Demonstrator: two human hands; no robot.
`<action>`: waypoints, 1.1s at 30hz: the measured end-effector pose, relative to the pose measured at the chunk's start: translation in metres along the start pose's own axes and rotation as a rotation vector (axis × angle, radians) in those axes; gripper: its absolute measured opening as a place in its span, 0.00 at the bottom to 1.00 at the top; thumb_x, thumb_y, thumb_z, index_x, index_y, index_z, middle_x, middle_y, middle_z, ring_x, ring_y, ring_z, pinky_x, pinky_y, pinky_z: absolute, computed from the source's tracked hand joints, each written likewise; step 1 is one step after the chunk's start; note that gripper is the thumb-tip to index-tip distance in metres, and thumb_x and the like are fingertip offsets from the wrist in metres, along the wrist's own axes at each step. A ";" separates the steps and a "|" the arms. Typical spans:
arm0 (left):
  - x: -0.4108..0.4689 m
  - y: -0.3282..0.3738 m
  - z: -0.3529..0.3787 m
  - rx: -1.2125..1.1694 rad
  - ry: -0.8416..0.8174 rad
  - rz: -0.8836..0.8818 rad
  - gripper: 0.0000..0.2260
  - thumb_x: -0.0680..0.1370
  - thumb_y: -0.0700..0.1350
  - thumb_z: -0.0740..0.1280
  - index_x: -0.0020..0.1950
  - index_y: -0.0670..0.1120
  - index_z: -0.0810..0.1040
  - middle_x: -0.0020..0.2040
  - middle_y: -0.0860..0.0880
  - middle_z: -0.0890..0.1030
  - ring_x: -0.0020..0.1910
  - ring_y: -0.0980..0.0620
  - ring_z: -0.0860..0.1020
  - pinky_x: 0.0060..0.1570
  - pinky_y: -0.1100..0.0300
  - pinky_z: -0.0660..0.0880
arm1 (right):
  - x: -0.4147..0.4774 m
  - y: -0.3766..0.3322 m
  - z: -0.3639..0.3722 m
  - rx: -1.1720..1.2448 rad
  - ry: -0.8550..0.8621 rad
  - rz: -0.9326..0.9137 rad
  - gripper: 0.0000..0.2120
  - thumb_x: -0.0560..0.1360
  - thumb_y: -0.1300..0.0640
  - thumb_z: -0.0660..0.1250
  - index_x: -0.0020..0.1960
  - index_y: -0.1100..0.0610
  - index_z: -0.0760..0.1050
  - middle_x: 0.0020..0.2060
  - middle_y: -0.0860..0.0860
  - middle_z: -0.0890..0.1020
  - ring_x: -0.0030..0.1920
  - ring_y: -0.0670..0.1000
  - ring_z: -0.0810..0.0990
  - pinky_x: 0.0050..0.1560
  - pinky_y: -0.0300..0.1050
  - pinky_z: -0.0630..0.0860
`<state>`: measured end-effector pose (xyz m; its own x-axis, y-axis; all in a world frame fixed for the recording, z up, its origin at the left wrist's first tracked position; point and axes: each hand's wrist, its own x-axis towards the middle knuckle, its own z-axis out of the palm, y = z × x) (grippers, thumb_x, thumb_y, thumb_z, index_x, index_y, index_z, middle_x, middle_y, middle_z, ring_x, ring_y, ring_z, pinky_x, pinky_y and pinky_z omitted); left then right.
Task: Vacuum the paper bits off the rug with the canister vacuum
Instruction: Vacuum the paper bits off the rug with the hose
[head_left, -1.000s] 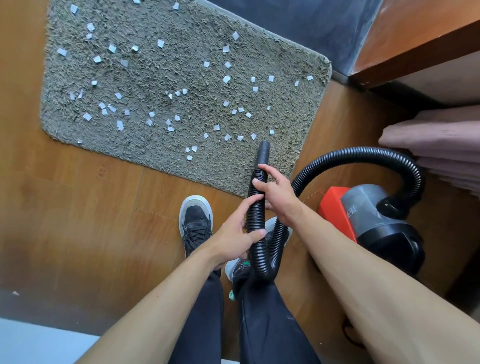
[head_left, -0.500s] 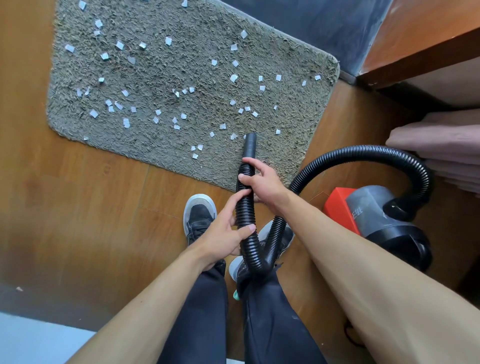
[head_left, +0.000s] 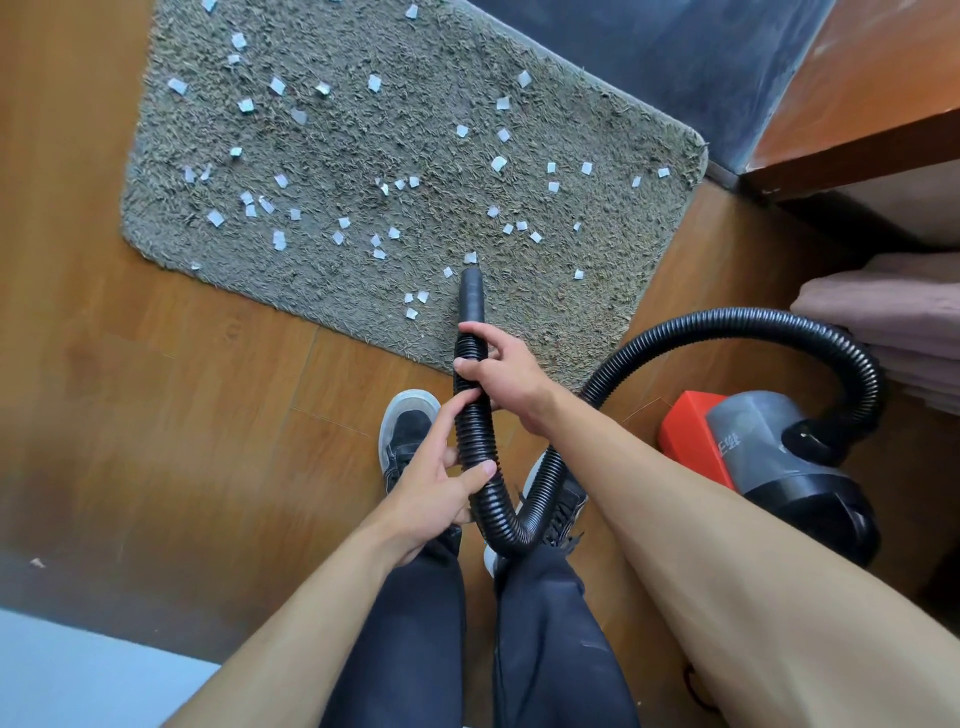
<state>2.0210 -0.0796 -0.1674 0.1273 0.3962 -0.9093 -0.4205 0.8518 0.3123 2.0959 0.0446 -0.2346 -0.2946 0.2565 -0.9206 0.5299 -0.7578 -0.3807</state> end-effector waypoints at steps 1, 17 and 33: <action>0.000 0.000 0.000 -0.005 0.002 0.001 0.30 0.81 0.36 0.64 0.68 0.72 0.66 0.56 0.42 0.78 0.44 0.52 0.80 0.54 0.34 0.77 | 0.001 0.000 0.000 -0.006 0.005 -0.005 0.23 0.78 0.64 0.65 0.70 0.50 0.71 0.43 0.49 0.75 0.41 0.47 0.77 0.34 0.38 0.74; 0.009 0.006 -0.017 -0.046 -0.043 0.030 0.30 0.80 0.37 0.67 0.67 0.72 0.66 0.51 0.43 0.79 0.46 0.49 0.79 0.41 0.52 0.79 | 0.009 -0.006 0.005 -0.045 0.051 -0.083 0.20 0.77 0.63 0.67 0.67 0.50 0.73 0.41 0.50 0.77 0.40 0.49 0.79 0.31 0.37 0.76; -0.003 -0.006 -0.021 -0.126 0.025 0.041 0.31 0.79 0.36 0.67 0.68 0.71 0.66 0.57 0.39 0.79 0.45 0.47 0.80 0.46 0.42 0.82 | 0.010 -0.005 0.021 -0.186 0.008 -0.084 0.21 0.76 0.61 0.68 0.68 0.50 0.73 0.42 0.50 0.79 0.43 0.51 0.81 0.37 0.42 0.77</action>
<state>2.0049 -0.0932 -0.1724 0.0858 0.4197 -0.9036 -0.5346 0.7847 0.3137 2.0733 0.0388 -0.2404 -0.3375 0.3195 -0.8855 0.6419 -0.6099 -0.4647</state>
